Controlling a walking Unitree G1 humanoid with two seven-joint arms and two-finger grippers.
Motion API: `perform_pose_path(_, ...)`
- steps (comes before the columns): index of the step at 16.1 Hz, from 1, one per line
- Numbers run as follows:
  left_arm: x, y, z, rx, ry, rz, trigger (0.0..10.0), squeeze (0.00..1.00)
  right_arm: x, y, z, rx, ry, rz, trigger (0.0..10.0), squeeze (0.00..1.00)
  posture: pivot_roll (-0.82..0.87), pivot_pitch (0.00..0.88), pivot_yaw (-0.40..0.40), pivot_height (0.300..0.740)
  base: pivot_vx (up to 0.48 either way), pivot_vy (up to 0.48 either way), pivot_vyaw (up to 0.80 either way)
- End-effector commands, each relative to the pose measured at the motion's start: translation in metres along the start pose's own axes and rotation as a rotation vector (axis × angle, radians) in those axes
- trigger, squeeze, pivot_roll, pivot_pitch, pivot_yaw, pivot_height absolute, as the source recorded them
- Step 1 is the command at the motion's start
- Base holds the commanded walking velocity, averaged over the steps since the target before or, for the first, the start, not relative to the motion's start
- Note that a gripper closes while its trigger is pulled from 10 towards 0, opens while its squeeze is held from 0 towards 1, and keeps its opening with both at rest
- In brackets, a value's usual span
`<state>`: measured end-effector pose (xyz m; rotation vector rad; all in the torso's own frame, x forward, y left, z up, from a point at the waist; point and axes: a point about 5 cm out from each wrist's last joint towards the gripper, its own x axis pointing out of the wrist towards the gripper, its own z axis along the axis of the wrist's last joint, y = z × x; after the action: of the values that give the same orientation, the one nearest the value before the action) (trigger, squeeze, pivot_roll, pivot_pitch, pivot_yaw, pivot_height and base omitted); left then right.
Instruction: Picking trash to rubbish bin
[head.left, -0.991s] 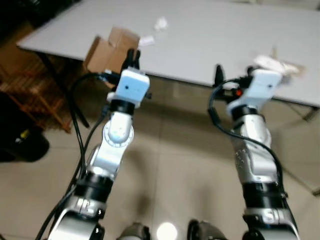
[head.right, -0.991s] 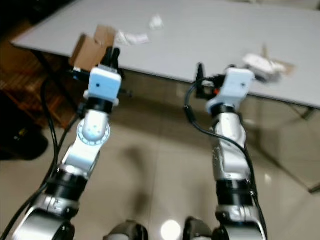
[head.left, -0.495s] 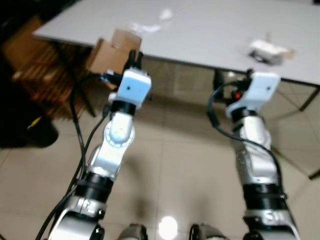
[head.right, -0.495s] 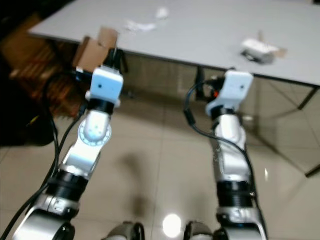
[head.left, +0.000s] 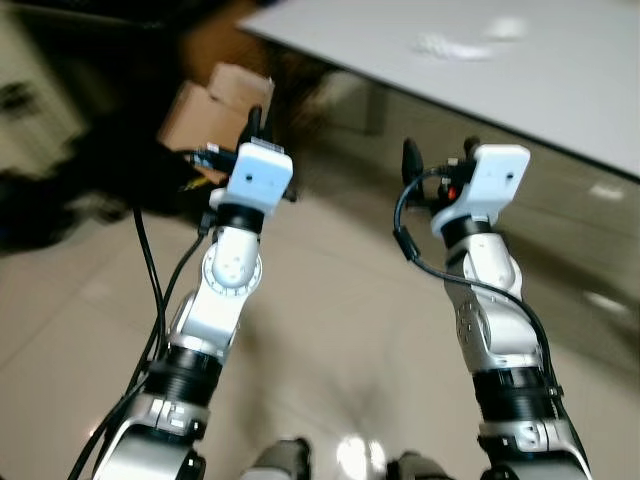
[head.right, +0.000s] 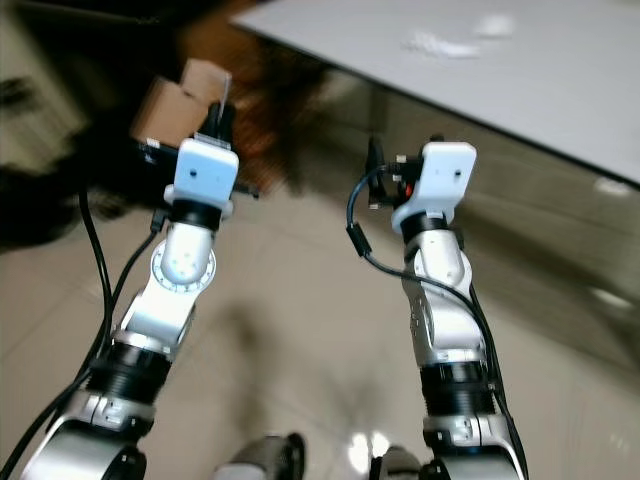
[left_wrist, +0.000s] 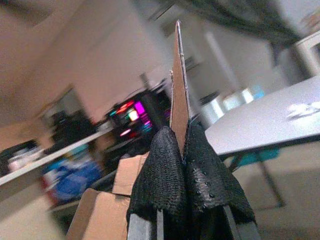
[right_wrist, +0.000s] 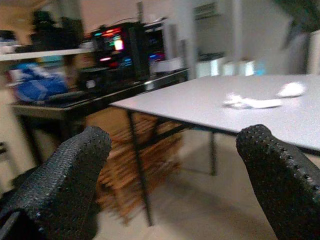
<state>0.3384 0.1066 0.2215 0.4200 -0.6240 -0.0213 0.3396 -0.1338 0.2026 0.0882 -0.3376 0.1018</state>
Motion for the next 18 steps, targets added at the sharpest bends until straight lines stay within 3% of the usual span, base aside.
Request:
perform_pose_path(1, -0.002, -0.003, 0.000, -0.018, 0.006, -0.008, 10.0, 0.00, -0.002, -0.001, 0.000, -0.004, 0.004, 0.000, 10.0, 0.00, -0.05, 0.164, 0.082, 0.740, 0.000, 0.000, 0.80)
perform_pose_path(7, -0.018, -0.011, -0.015, -0.079, 0.086, -0.045, 10.0, 0.00, -0.006, -0.002, -0.011, 0.005, 0.038, -0.002, 10.0, 0.00, -0.05, 0.158, 0.082, 0.740, 0.000, 0.000, 0.80)
perform_pose_path(10, -0.029, -0.013, -0.030, -0.099, 0.154, -0.055, 10.0, 0.00, -0.008, -0.006, -0.018, -0.006, 0.070, -0.012, 10.0, 0.00, -0.05, 0.161, 0.084, 0.740, 0.000, 0.000, 0.34)
perform_pose_path(15, -0.062, -0.015, -0.070, -0.103, 0.345, -0.085, 10.0, 0.00, -0.021, -0.016, -0.053, -0.028, 0.210, -0.037, 10.0, 0.00, -0.04, 0.170, 0.072, 0.740, 0.000, 0.000, 0.00)
perform_pose_path(18, -0.099, -0.023, -0.109, -0.103, 0.549, -0.157, 10.0, 0.00, -0.039, -0.028, -0.093, -0.061, 0.375, -0.055, 10.0, 0.00, -0.04, 0.177, 0.065, 0.740, 0.000, 0.000, 0.00)
